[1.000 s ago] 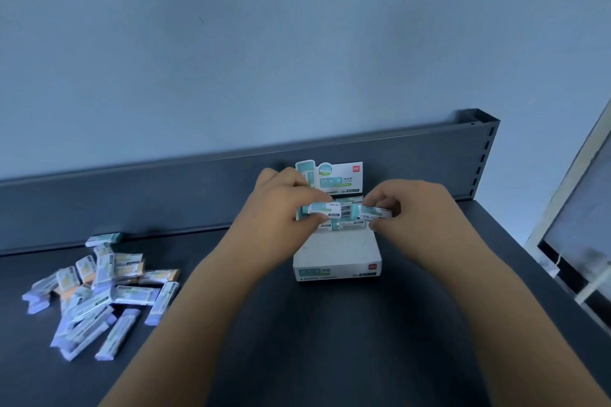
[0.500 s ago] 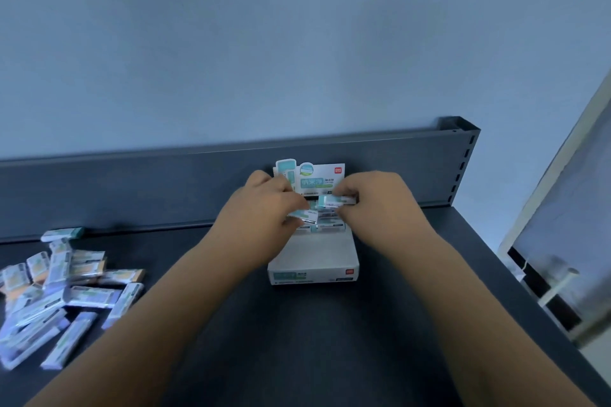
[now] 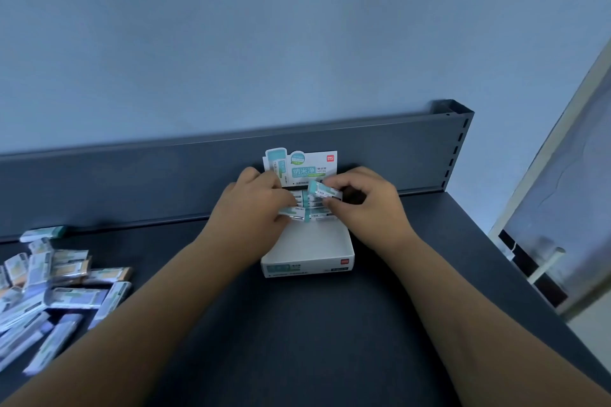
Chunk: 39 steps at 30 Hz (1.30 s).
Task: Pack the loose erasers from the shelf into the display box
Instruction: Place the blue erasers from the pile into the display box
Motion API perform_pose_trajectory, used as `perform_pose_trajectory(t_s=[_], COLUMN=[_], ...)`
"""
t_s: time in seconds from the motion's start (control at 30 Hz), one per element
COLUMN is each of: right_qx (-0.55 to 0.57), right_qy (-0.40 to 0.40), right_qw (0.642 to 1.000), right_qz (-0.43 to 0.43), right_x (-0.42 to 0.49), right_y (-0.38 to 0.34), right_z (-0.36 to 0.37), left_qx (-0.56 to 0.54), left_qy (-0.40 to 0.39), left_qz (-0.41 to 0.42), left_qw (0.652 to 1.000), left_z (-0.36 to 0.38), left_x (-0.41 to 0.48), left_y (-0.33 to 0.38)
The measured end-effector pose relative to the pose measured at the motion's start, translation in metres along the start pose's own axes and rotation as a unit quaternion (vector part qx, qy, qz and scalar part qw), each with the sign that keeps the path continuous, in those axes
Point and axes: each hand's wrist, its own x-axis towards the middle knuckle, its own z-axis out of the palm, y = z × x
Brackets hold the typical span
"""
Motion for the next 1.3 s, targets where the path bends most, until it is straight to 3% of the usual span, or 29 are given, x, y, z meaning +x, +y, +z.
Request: perform_pose_trajectory(t_s=[0.47,0.7,0.9,1.3], right_qx=[0.026,-0.001,-0.033,-0.103], right_qy=[0.008,-0.005,-0.010,-0.035], right_qw=[1.000,0.999,0.999,0.992], right_qz=[-0.011,-0.037,-0.037,-0.060], right_x=[0.000,-0.003,-0.003,-0.005], right_y=[0.005,0.006,0.008,0.013], right_z=[-0.001,-0.002,0.000,0.000], left_qx=[0.063,0.106,0.041,0.030], left_qy=[0.064,0.035,0.073,0.103], left_qz=[-0.015,-0.009,-0.024,-0.017], left_qw=[0.996,0.994,0.996,0.994], left_z=[0.012,0.015,0.019,0.024], left_x=[-0.004,-0.005,-0.007,-0.009], left_y=[0.009,0.010,0.008,0.006])
